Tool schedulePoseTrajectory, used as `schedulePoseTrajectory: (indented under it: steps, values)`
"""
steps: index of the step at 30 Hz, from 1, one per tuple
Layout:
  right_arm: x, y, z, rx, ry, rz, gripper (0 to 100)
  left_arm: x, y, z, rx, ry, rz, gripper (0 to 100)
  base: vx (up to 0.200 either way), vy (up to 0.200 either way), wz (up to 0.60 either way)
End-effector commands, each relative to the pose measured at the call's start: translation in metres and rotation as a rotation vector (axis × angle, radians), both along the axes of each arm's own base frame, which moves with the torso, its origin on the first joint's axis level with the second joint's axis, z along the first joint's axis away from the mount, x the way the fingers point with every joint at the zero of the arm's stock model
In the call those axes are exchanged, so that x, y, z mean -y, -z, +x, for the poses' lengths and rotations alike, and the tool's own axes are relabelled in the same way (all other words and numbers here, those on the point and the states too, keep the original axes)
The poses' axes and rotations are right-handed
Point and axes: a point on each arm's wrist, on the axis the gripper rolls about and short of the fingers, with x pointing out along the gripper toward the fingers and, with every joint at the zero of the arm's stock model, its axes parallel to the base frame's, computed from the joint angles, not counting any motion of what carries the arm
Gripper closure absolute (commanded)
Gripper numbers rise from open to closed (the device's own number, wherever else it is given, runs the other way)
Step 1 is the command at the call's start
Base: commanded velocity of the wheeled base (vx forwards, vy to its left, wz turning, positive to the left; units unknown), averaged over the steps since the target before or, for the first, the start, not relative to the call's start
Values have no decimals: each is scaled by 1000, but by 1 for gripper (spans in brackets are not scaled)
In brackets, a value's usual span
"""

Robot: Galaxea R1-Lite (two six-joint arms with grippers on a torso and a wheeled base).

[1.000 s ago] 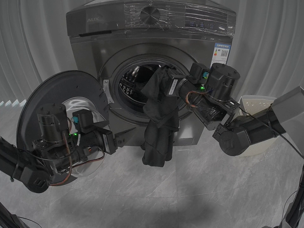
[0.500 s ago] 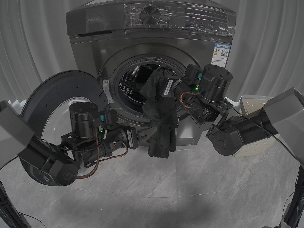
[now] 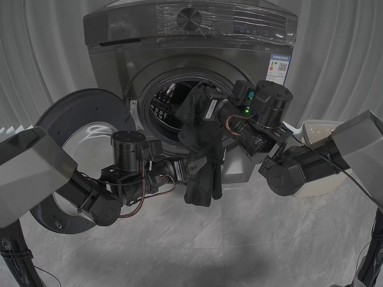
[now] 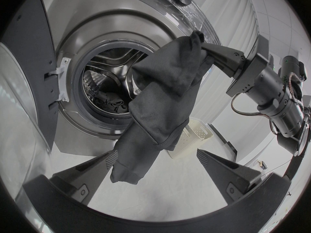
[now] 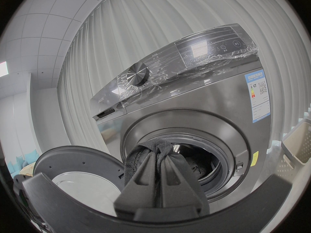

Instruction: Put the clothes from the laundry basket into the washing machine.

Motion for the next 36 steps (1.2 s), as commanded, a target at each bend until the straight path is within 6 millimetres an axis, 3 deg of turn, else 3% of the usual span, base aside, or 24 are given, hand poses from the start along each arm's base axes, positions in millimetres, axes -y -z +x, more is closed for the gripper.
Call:
schedulePoseTrajectory:
  steps: [1,11,18,36]
  values:
    - [0,0,0,1,-1,0,100,6,10,8,-19,-2,-7,0,0,0,0]
    - [-2,1,-2,-2,-6,0,100,17,10,23,-1,0,-39,0,0,0,0]
    - [-5,3,-4,-7,-15,7,100,31,4,20,-13,28,-95,0,0,0,0]
    - [-7,7,-2,-8,-12,15,100,39,9,26,29,38,-128,0,0,0,0]
